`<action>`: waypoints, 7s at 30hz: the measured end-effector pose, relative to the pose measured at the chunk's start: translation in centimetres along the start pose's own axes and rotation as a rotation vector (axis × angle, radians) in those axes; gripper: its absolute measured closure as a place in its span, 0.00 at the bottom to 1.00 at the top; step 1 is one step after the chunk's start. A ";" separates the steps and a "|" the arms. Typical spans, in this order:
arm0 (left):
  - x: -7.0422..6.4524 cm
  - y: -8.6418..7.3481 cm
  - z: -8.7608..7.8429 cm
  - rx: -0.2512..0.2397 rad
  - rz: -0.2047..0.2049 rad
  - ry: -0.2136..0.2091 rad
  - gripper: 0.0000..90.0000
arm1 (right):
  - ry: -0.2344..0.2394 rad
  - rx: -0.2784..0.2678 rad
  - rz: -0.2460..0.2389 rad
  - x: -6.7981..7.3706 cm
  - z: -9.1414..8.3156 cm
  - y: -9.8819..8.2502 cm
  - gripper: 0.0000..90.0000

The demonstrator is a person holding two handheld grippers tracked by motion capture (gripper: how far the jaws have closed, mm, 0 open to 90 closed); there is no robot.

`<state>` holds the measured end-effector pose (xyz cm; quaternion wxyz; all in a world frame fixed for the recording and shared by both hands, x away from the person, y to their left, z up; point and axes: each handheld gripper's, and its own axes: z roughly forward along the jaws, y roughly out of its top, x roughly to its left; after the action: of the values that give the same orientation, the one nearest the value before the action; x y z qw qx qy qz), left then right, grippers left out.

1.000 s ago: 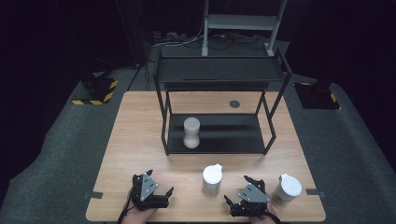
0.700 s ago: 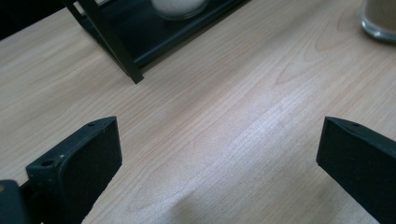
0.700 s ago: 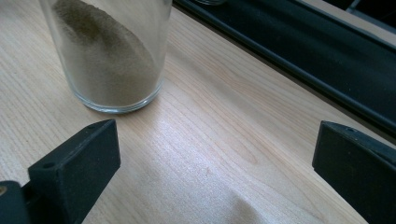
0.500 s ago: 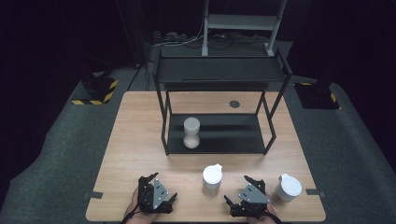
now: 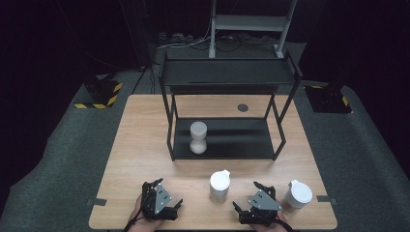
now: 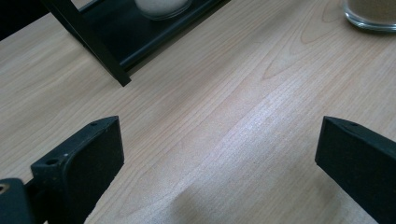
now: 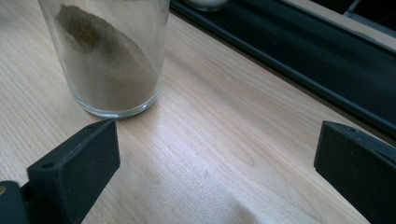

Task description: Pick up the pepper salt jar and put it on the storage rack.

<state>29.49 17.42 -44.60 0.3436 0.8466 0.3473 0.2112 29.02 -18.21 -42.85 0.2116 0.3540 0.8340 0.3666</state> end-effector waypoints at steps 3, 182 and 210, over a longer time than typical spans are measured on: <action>0.0 0.0 0.0 0.000 0.004 -0.007 0.01 | 0.009 -0.008 -0.002 0.1 -0.2 0.1 0.00; 0.7 -0.3 -0.3 -0.035 -0.031 -0.073 0.02 | -0.029 -0.167 0.221 -5.0 9.9 11.6 0.33; 0.7 -0.3 -0.4 -0.052 -0.028 -0.091 0.02 | -0.065 -0.126 0.261 -6.6 13.4 12.4 0.33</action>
<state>29.54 18.29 -44.46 0.3838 0.8413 0.3374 0.1765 47.02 -10.92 -41.39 0.2109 0.4571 0.7488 0.4311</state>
